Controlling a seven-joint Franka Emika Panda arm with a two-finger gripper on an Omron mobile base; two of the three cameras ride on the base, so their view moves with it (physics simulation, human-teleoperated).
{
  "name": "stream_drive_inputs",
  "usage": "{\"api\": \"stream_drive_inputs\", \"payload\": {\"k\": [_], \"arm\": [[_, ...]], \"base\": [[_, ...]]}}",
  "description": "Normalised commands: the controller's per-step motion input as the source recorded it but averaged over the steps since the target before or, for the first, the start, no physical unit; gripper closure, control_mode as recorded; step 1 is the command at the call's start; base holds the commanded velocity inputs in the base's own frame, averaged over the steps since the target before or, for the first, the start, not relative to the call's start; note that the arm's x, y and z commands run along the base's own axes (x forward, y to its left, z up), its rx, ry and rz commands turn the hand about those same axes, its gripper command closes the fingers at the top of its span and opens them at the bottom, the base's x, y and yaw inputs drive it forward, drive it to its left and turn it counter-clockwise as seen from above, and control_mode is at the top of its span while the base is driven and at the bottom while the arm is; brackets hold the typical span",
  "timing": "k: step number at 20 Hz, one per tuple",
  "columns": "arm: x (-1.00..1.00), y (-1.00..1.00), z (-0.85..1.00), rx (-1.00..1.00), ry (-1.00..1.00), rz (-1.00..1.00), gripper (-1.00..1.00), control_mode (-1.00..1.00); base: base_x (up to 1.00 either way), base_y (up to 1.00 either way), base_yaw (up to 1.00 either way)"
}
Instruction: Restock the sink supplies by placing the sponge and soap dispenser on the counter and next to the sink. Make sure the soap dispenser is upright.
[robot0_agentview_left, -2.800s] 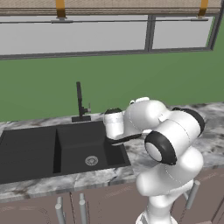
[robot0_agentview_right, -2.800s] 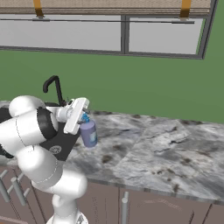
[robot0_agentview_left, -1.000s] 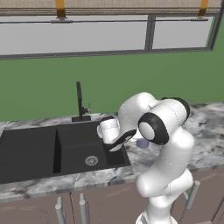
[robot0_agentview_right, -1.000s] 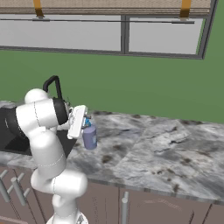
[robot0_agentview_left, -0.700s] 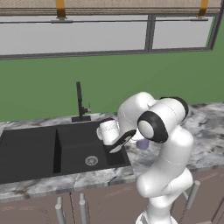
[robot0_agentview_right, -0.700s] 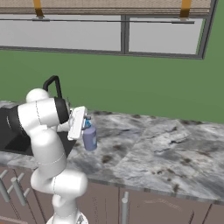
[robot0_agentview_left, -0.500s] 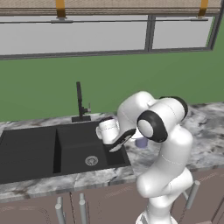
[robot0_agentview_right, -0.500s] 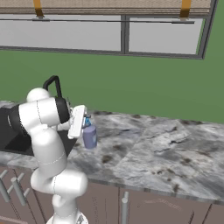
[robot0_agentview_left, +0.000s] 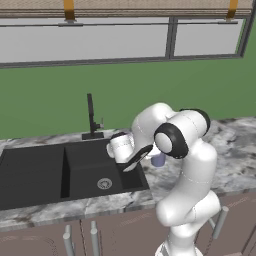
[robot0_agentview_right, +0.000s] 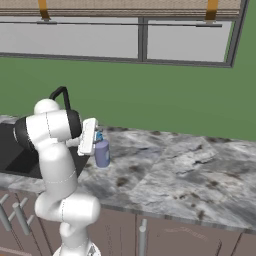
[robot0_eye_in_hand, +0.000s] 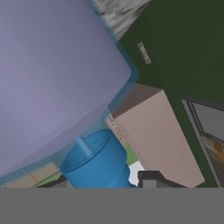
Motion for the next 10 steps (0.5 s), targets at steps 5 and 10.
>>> {"api": "stream_drive_inputs", "payload": {"k": [5,10], "arm": [[0.0,0.08,-0.25,0.0,0.0,0.01,1.0,-1.0],[0.02,0.09,-0.3,0.0,0.0,0.01,1.0,-1.0]], "base": [[0.0,0.0,0.0],[0.0,0.0,0.0]]}}
